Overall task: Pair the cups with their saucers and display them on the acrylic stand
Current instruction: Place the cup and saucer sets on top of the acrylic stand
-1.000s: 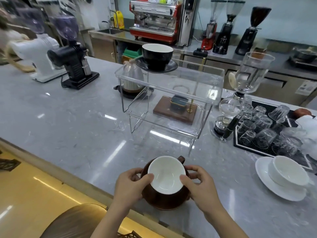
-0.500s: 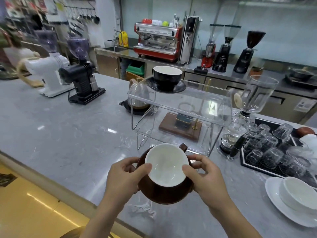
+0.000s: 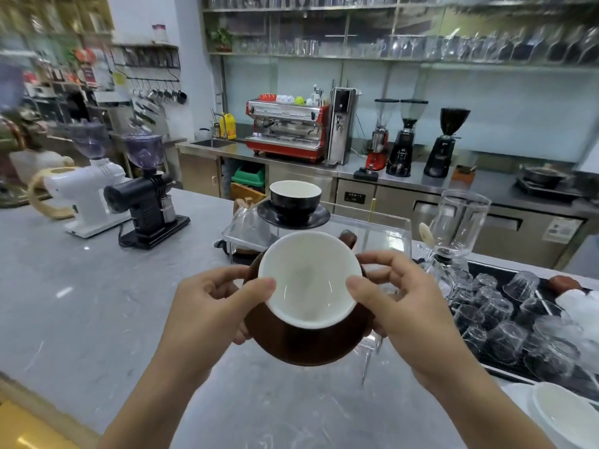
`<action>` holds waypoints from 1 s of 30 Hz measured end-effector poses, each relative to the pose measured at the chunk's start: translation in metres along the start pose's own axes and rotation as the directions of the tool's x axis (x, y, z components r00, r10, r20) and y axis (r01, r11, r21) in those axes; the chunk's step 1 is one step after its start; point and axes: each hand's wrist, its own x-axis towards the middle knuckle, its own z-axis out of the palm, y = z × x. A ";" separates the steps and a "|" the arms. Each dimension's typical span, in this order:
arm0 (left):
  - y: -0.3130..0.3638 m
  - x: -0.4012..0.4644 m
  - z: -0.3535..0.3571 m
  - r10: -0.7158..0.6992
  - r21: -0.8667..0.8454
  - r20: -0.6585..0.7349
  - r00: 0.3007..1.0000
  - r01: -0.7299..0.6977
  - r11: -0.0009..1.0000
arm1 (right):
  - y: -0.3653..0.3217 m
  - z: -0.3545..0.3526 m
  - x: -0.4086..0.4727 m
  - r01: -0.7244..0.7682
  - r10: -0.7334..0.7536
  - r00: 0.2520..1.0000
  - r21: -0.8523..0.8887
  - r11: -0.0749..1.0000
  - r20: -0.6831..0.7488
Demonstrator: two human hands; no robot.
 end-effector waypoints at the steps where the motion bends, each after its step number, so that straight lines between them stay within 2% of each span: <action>1: 0.007 0.006 0.004 0.004 0.001 0.017 1.000 -0.004 1.000 | -0.007 -0.004 0.006 0.012 -0.012 1.000 -0.011 1.000 -0.005; 6: 0.033 0.037 0.028 0.007 0.074 0.085 0.996 -0.013 0.997 | -0.032 -0.028 0.044 0.048 -0.051 0.999 -0.101 0.994 -0.020; 13: 0.042 0.083 0.062 -0.053 0.236 0.110 0.992 0.026 0.972 | -0.041 -0.060 0.104 0.014 -0.003 0.999 -0.259 0.966 0.042; 22: 0.035 0.108 0.090 -0.224 0.357 0.120 0.967 0.169 0.919 | -0.031 -0.089 0.153 -0.034 0.113 0.977 -0.394 0.919 0.179; 30: 0.025 0.122 0.100 -0.297 0.416 0.153 0.943 0.211 0.884 | -0.025 -0.109 0.179 -0.108 0.286 0.901 -0.471 0.876 0.326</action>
